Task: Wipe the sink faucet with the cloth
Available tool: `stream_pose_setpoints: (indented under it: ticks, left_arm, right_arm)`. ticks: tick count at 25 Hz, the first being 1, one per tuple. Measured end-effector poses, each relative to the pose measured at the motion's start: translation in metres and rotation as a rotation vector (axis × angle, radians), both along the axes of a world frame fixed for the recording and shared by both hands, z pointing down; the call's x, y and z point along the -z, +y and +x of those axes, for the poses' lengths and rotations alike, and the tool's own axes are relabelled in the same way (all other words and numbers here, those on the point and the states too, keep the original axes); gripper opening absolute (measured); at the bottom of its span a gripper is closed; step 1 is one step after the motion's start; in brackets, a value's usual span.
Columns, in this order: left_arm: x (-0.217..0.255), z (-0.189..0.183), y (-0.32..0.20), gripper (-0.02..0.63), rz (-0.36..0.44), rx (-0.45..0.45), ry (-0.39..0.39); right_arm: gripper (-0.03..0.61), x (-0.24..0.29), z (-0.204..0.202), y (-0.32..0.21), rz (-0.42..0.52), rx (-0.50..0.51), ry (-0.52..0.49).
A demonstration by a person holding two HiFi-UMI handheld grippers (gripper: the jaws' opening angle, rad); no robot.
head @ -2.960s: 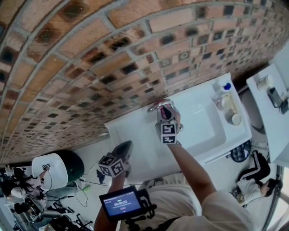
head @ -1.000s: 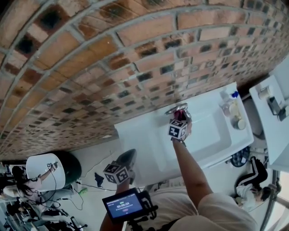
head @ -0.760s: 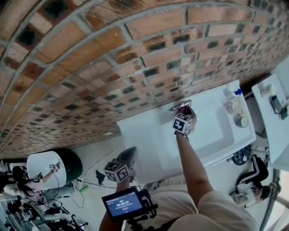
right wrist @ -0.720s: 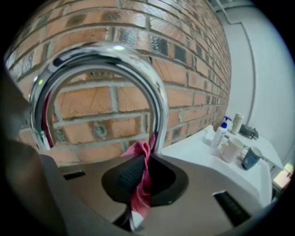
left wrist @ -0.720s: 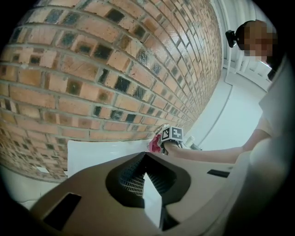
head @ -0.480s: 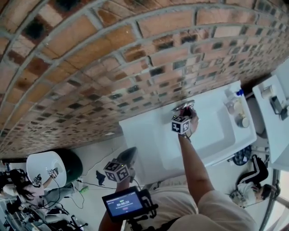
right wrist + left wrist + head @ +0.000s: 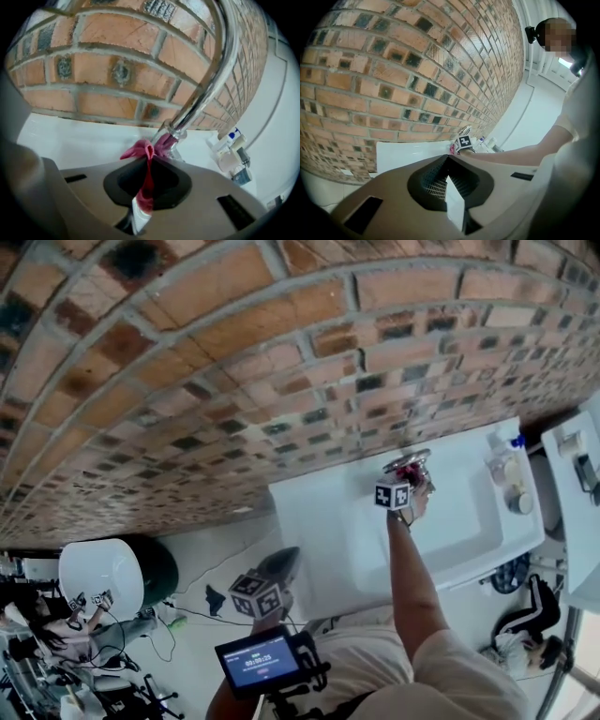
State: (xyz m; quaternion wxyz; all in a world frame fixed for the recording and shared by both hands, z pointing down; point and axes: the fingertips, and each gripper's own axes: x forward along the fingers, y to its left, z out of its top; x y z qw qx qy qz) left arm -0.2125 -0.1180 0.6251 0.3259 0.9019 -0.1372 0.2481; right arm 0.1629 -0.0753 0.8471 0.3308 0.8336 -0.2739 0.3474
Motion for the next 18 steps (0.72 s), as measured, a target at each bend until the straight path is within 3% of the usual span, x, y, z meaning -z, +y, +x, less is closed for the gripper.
stream_pose_setpoints:
  ticks: [6, 10, 13, 18]
  left_arm:
    - [-0.012, 0.006, 0.002, 0.000, -0.018, 0.007, 0.015]
    - [-0.015, 0.014, 0.008, 0.000, -0.025, 0.007, 0.019]
    - [-0.014, 0.026, 0.016, 0.000, -0.025, 0.002, 0.033]
    - [-0.007, 0.050, 0.030, 0.000, -0.009, -0.007, 0.073]
  right_arm:
    - [0.032, 0.020, -0.043, 0.030, 0.019, 0.219, 0.066]
    - [0.032, 0.034, -0.068, 0.071, 0.102, 0.322, 0.033]
    - [0.032, 0.050, -0.070, 0.107, 0.204, 0.327, -0.033]
    - [0.034, 0.085, -0.039, 0.161, 0.404, 0.272, -0.142]
